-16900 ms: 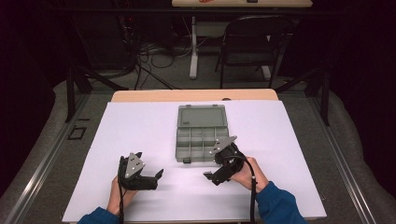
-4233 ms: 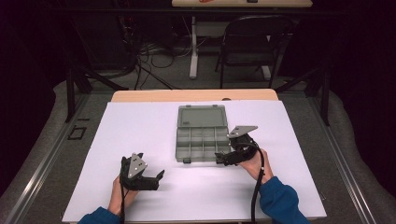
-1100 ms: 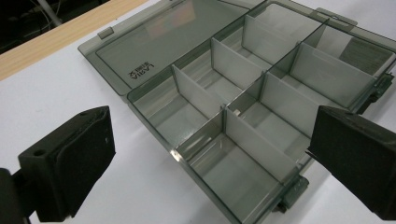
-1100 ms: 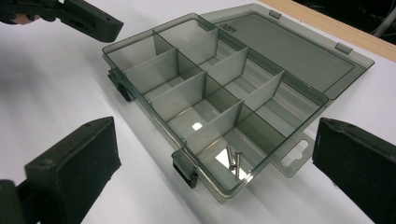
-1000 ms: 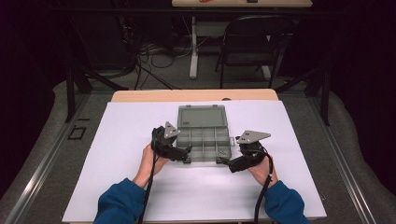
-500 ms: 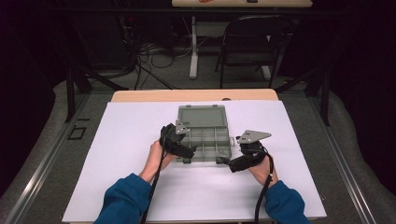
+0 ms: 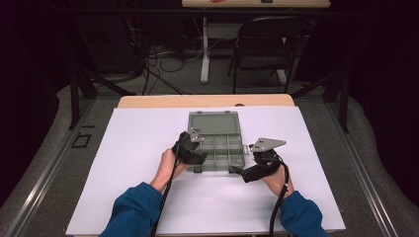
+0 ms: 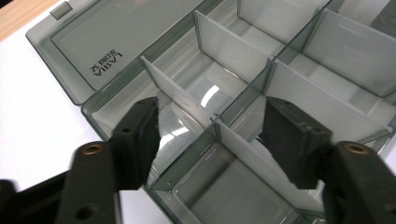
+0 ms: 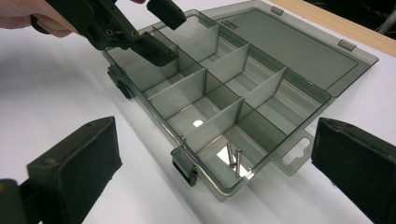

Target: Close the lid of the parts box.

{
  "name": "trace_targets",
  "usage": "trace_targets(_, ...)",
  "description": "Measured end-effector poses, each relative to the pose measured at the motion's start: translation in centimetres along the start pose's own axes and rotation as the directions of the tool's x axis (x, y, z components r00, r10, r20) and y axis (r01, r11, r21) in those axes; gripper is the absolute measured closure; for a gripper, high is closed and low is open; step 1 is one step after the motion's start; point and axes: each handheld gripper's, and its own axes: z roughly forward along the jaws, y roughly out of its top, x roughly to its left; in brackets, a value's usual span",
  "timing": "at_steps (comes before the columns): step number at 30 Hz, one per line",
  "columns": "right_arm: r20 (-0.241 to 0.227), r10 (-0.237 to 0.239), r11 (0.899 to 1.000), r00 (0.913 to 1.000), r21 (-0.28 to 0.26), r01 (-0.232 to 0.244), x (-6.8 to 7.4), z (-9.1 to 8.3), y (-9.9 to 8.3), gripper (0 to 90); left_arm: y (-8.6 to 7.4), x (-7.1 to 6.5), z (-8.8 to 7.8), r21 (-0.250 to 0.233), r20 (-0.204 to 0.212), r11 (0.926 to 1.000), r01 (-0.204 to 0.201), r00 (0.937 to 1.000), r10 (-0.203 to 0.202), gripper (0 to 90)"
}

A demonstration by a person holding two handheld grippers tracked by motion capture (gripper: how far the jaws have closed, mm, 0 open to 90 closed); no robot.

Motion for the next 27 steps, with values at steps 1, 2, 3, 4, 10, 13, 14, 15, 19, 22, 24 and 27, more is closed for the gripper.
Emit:
trace_targets(1, 0.001, -0.001, 1.000, 1.0000, 0.001, 0.001, 0.0, 0.0, 0.0, 0.5, 0.0, 0.0, 0.1, 0.000, 0.000, 1.0000, 0.003, 1.0000, -0.003, 40.5)
trace_targets(2, 0.001, -0.001, 1.000, 1.0000, -0.001, 0.001, 0.0, 0.0, 0.0, 0.5, 0.0, -0.1, 0.2, 0.003, 0.000, 1.0000, 0.006, 1.0000, -0.006, 41.8)
trace_targets(3, 0.003, 0.000, 1.000, 1.0000, 0.000, 0.000, 0.0, 0.0, 0.0, 0.6, -0.1, -0.1, 0.3, 0.010, 0.005, 0.9999, 0.005, 1.0000, -0.005, 43.1)
trace_targets(4, 0.003, -0.001, 1.000, 1.0000, 0.001, 0.001, 0.0, 0.0, 0.0, 0.6, -0.1, -0.1, 0.4, 0.012, 0.003, 0.9999, 0.003, 1.0000, -0.003, 44.5)
trace_targets(10, 0.003, -0.001, 1.000, 1.0000, -0.001, 0.001, -0.1, 0.0, 0.0, 0.6, -0.1, -0.4, 0.9, 0.013, 0.003, 0.9998, 0.016, 0.9999, -0.016, 51.1)
trace_targets(13, 0.003, -0.002, 1.000, 1.0000, -0.002, 0.002, -0.1, 0.0, 0.0, 0.7, -0.1, -0.6, 1.0, 0.009, -0.010, 0.9996, 0.026, 0.9996, -0.026, 52.9)
trace_targets(14, 0.003, -0.002, 1.000, 1.0000, -0.001, 0.002, -0.1, 0.0, 0.0, 0.8, -0.1, -0.6, 1.1, 0.008, -0.017, 0.9996, 0.028, 0.9995, -0.028, 53.5)
trace_targets(15, 0.003, -0.002, 1.000, 1.0000, -0.001, 0.002, -0.1, 0.0, 0.0, 0.9, -0.1, -0.7, 1.1, 0.006, -0.022, 0.9995, 0.031, 0.9993, -0.031, 54.4)
trace_targets(19, 0.005, -0.002, 1.000, 1.0000, 0.002, 0.002, -0.1, 0.0, 0.0, 1.2, -0.1, -0.8, 1.1, 0.009, -0.033, 0.9993, 0.035, 0.9988, -0.035, 55.3)
trace_targets(22, 0.005, -0.001, 1.000, 1.0000, 0.002, 0.001, -0.1, 0.0, 0.0, 1.2, -0.2, -0.8, 1.2, -0.001, -0.036, 0.9995, 0.033, 0.9988, -0.033, 55.8)
trace_targets(24, 0.004, -0.001, 1.000, 1.0000, 0.001, 0.001, -0.1, 0.1, 0.0, 1.2, -0.2, -0.8, 1.1, 0.000, -0.036, 0.9996, 0.030, 0.9989, -0.030, 56.2)
trace_targets(27, 0.005, 0.001, 1.000, 1.0000, 0.004, -0.001, -0.2, 0.1, 0.0, 1.2, -0.2, -0.9, 1.1, -0.003, -0.040, 0.9996, 0.028, 0.9988, -0.028, 56.6)
